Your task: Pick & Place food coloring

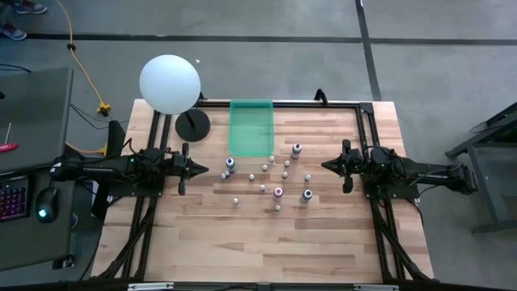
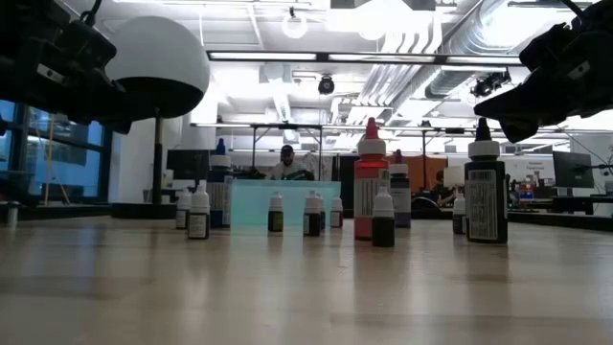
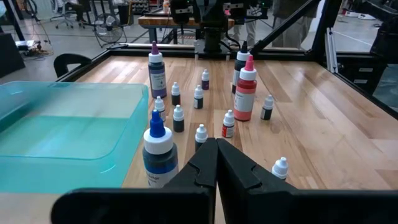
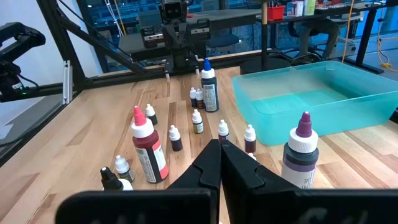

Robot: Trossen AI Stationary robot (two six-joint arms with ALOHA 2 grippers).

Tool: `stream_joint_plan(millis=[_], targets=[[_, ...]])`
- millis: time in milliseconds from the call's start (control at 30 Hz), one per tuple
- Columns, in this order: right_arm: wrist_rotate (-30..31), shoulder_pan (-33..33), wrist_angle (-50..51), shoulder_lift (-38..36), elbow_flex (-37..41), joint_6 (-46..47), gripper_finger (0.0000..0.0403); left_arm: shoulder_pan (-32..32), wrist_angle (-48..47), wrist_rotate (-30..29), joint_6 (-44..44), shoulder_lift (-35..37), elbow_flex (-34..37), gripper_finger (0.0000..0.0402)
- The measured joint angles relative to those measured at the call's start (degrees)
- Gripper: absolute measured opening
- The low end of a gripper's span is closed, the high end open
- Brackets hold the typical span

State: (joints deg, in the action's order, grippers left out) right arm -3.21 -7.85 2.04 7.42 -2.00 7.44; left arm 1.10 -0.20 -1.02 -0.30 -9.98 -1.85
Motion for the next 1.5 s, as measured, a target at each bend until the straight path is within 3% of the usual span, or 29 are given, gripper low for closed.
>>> stream_joint_plan(millis=[633, 800, 1000, 1167, 1500], targets=[[-0.1, 0.0, -0.6, 0.0, 0.0, 3.6, 0.0000, 0.0, 0.0, 0.0, 0.0, 0.0, 0.0, 0.0000], [3.3, 0.0, -0.7, 0.2, -1.0, 3.7, 0.0000, 0.0, 0.0, 0.0, 0.0, 0.0, 0.0, 0.0000], [7.1, 0.0, 9.5, 3.3, -8.8, 0.7, 0.0010, 0.0, 0.0, 0.0, 0.0, 0.0, 0.0, 0.0000], [11.3, 0.0, 10.9, 9.0, -16.6, -0.1, 0.0042, 0.0, 0.0, 0.0, 0.0, 0.0, 0.0, 0.0000], [13.6, 0.0, 26.1, 28.1, -37.0, -1.8, 0.0098, 0.0, 0.0, 0.0, 0.0, 0.0, 0.0, 0.0000]])
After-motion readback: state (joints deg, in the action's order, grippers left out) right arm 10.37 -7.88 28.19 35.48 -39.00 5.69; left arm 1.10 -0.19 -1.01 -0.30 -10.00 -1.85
